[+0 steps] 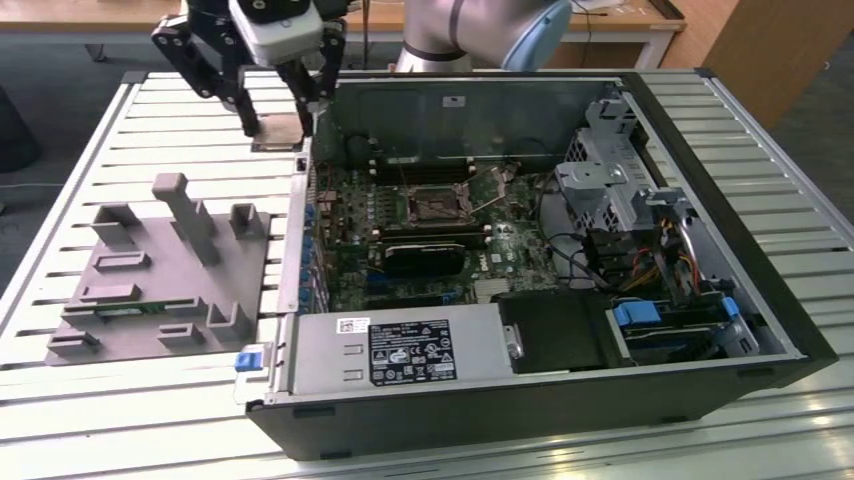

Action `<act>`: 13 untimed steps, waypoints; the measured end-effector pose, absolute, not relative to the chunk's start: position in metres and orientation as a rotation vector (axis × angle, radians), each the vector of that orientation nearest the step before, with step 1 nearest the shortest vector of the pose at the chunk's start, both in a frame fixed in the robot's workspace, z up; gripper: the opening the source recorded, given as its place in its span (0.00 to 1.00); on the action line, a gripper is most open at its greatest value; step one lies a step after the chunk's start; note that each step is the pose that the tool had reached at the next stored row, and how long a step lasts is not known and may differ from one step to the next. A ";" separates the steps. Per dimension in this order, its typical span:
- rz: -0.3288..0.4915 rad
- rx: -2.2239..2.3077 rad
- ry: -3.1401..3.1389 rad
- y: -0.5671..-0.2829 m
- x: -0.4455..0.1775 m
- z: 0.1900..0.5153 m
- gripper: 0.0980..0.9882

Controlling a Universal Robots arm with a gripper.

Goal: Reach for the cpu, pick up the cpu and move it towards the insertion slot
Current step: 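Pick up the cpu and move it towards the insertion slot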

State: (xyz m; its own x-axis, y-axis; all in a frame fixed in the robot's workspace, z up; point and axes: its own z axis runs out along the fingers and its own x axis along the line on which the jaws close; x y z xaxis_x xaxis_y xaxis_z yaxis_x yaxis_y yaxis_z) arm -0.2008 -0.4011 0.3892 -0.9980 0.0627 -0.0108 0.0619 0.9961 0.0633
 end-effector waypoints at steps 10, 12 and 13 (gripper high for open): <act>0.098 0.097 3.122 -0.401 -0.160 0.388 0.49; 0.098 0.097 3.121 -0.401 -0.152 0.387 0.49; 0.098 0.097 3.120 -0.401 -0.148 0.387 0.49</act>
State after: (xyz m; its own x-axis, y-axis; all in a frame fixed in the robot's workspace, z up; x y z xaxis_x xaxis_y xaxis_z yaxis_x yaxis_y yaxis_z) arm -0.1484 -0.4010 0.3872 -0.9979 0.0628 -0.0165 0.0616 0.9961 0.0636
